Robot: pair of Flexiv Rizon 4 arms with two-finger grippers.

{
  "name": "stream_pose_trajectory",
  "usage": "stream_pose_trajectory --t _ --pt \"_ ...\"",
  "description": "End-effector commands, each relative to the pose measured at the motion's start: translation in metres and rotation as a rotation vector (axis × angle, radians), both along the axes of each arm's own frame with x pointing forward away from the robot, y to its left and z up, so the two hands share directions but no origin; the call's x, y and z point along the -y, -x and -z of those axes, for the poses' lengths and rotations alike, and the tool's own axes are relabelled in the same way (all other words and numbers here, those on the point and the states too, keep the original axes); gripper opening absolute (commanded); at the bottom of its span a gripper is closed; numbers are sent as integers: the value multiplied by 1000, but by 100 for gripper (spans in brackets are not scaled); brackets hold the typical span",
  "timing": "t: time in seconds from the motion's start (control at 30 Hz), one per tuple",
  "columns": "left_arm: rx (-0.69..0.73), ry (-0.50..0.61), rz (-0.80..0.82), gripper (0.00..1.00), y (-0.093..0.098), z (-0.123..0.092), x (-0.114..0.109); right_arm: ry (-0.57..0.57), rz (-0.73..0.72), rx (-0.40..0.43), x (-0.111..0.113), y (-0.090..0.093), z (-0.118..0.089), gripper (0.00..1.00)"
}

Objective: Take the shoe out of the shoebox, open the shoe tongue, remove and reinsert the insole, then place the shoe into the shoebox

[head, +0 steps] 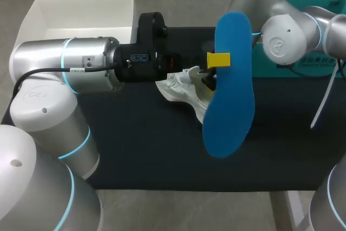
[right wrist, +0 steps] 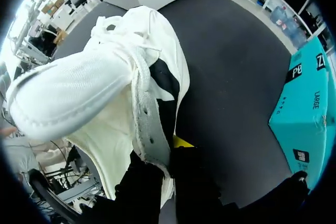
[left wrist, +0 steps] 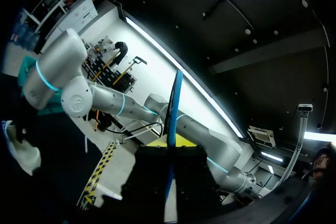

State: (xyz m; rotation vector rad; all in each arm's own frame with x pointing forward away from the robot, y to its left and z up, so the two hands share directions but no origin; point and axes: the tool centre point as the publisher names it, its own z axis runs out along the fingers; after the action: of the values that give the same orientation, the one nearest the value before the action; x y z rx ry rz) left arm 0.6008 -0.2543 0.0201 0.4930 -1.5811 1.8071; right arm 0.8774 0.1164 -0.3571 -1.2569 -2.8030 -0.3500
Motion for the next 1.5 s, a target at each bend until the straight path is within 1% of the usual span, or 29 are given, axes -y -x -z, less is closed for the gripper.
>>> stream_pose_trajectory --t 0.03,0.07,0.1,0.13,0.2,0.3,0.33,0.4,0.47,0.5,0.7,0.8,0.87,0.93,1.03,1.23,1.5 --pt "0 3 -1 0 -1 0 4 -135 667 -6 -2 8 4 0" --pt "0 3 -1 0 -1 0 4 -153 707 -5 -3 11 3 0" --pt "0 3 -1 0 -1 0 4 -143 728 -29 -4 12 2 0" --pt "0 3 -1 0 -1 0 4 -152 750 -33 -6 14 0 0" --pt "0 3 -1 0 -1 0 4 -148 756 -63 -8 16 -1 0" --pt "0 3 -1 0 -1 0 4 -142 715 -107 -10 17 2 0" --pt "0 3 -1 0 -1 0 4 -139 712 -115 -10 17 3 0" --pt "0 3 -1 0 -1 0 4 -123 659 -125 -12 15 3 0" --pt "0 3 -1 0 -1 0 4 -92 637 -145 -12 14 2 0" --pt "0 3 -1 0 -1 0 4 -88 648 -153 -12 14 1 0" --pt "0 3 -1 0 -1 0 4 -94 643 -167 -11 14 5 0" --pt "0 3 -1 0 -1 0 4 -69 607 -183 -13 11 8 0" --pt "0 3 -1 0 -1 0 4 -54 546 -191 -14 7 11 0" --pt "0 3 -1 0 -1 0 4 -25 530 -199 -14 6 11 0" --pt "0 3 -1 0 -1 0 4 -4 531 -212 -12 6 11 0" --pt "0 3 -1 0 -1 0 4 12 542 -216 -12 9 17 0" --pt "0 3 -1 0 -1 0 4 -6 586 -224 -15 18 27 0"
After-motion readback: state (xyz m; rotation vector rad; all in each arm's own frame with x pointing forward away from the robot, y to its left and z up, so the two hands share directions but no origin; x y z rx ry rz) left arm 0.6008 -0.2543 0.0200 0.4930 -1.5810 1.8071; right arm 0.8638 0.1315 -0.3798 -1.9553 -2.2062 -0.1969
